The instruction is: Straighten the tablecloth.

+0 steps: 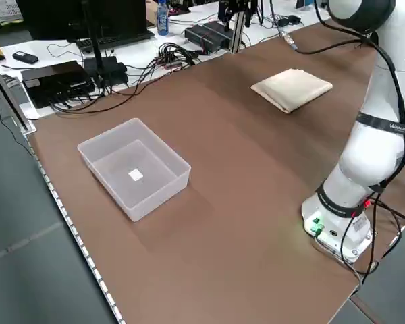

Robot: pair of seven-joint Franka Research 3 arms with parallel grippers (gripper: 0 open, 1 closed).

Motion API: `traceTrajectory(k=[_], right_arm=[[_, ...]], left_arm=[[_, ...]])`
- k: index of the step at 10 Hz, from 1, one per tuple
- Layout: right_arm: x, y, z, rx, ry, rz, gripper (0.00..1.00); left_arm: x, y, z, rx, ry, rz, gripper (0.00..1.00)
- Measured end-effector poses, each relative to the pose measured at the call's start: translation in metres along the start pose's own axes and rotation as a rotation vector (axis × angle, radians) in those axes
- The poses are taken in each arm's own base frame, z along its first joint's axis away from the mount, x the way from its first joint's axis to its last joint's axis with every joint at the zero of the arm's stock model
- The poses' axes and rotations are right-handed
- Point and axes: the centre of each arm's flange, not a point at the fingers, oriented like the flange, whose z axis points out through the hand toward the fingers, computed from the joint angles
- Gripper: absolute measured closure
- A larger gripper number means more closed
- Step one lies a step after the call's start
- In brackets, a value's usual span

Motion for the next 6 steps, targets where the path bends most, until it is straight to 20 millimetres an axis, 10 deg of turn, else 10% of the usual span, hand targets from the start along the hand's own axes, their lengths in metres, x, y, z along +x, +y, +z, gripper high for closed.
traceTrajectory(k=[6], right_arm=[[-0.018,-0.083,0.124,0.048,-0.062,-0.068,0.99]], left_arm=[[0.006,0.07,0.103,-0.048,-0.02,0.063,0.0]])
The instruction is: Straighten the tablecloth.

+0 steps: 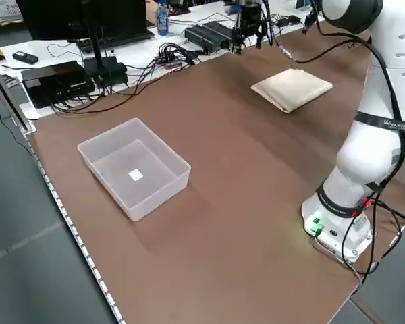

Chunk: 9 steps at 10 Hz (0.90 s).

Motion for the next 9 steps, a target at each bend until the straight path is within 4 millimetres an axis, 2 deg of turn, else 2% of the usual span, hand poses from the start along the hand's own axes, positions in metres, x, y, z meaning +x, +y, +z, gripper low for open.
traceTrajectory(k=[2,4,5,6,9], right_arm=[[-0.012,-0.017,0.048,0.0,-0.052,-0.019,0.99],[-0.027,-0.038,0.091,0.0,-0.066,-0.041,0.99],[-0.034,-0.041,0.11,-0.003,-0.078,-0.045,0.99],[-0.037,-0.04,0.123,-0.007,-0.089,-0.044,0.99],[-0.04,-0.038,0.135,-0.011,-0.105,-0.044,0.99]], left_arm=[[0.001,0.022,0.028,-0.004,-0.002,0.017,0.0],[0.006,0.029,0.053,-0.014,-0.017,0.02,0.0],[0.009,0.03,0.063,-0.021,-0.02,0.019,0.0],[0.012,0.034,0.075,-0.029,-0.019,0.021,0.0],[0.015,0.052,0.122,-0.039,-0.057,0.033,0.0]])
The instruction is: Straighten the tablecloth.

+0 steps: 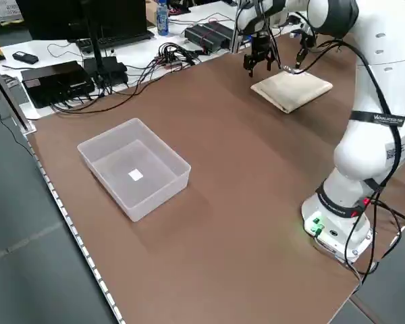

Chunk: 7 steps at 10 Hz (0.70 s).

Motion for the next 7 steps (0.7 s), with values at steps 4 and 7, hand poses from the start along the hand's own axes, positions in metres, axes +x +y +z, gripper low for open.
traceTrajectory(k=[4,7], right_arm=[[-0.005,-0.015,0.01,0.0,-0.005,-0.019,0.99],[-0.006,-0.023,0.016,-0.001,0.008,-0.03,0.99]], left_arm=[[0.007,0.018,0.032,-0.013,0.024,-0.002,0.0],[0.011,0.024,0.051,-0.021,0.036,-0.001,0.0]])
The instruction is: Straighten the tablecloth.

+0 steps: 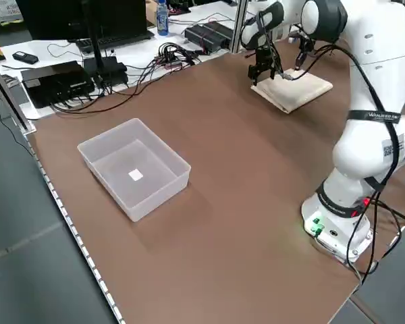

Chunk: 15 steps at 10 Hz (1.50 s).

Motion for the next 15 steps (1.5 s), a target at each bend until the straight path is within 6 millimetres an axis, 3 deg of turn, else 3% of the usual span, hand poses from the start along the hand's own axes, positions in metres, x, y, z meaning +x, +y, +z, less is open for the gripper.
traceTrajectory(k=[5,15], right_arm=[[0.003,0.003,0.001,0.0,0.031,0.005,0.99],[0.004,0.005,0.0,-0.001,0.036,0.009,0.99]], left_arm=[[0.007,0.021,0.03,-0.024,0.076,-0.026,0.11],[0.014,0.025,0.055,-0.042,0.109,-0.048,0.35]])
